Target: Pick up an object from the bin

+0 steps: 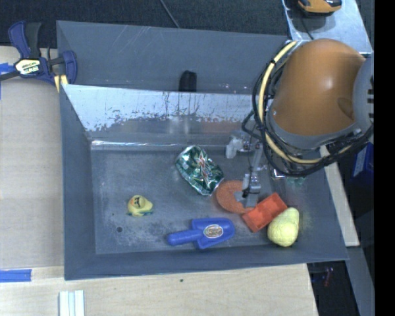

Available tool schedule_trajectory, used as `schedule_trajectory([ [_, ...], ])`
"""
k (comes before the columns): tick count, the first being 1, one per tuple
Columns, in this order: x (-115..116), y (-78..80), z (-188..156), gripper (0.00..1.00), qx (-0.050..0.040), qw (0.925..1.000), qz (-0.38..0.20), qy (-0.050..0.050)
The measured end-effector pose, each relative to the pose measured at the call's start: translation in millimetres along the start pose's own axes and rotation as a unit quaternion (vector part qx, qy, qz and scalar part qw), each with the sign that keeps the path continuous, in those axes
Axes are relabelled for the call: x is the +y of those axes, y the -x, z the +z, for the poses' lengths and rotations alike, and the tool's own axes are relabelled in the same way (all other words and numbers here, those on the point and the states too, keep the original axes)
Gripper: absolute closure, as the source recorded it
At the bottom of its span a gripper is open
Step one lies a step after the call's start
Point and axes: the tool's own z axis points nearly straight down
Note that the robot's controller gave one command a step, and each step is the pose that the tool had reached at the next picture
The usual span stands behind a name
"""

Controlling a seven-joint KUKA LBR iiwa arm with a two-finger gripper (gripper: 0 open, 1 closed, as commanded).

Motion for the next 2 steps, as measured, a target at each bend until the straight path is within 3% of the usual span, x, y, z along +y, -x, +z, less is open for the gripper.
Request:
schedule_trajectory([
  [1,0,1.4,-5,0.0,-0.0045,1.0,0.0,0.0],
  [2,13,-9.6,62,0.0,-0.0058,0.9971,-0.076,-0.001],
])
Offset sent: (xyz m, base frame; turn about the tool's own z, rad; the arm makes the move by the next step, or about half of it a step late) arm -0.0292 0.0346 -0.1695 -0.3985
